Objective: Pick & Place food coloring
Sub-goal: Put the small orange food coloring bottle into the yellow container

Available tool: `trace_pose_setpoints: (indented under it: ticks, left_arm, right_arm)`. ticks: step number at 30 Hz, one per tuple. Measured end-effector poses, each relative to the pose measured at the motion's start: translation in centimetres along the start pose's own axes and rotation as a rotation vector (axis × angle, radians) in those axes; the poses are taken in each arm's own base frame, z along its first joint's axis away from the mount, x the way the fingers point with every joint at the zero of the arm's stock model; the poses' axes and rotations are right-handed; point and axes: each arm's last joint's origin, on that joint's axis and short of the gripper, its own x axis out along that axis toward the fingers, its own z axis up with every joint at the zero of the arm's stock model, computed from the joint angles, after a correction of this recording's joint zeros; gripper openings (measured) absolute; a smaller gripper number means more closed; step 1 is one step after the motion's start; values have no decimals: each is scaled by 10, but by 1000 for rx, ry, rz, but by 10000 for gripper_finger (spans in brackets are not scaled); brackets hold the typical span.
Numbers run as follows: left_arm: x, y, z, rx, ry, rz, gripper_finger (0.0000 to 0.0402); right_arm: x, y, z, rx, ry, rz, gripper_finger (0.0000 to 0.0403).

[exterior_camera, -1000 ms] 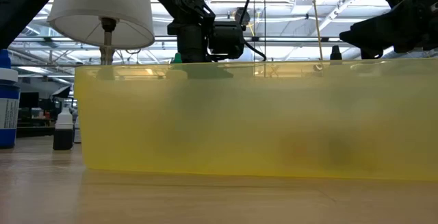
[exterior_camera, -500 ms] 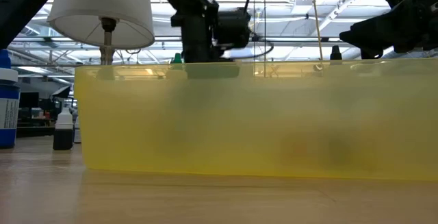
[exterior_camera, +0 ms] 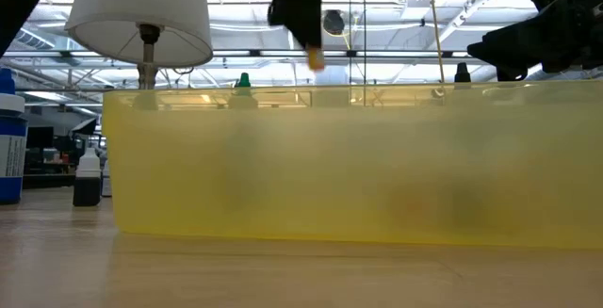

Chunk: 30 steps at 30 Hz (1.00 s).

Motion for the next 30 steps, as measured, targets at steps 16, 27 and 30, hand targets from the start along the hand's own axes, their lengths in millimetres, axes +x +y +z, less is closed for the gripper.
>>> trace_pose_setpoints:
  ticks: [16, 27, 30]
  left_arm:
    - [36, -105, -36, 120, -135, -27, 63]
    - [84, -52, -36, 5, -36, -17, 63]
    - [92, -43, -35, -3, -38, -54, 63]
  right_arm:
    - [0, 0, 0, 0, 0, 0, 114]
    - [0, 0, 0, 0, 0, 0, 114]
    - [0, 0, 0, 0, 0, 0, 114]
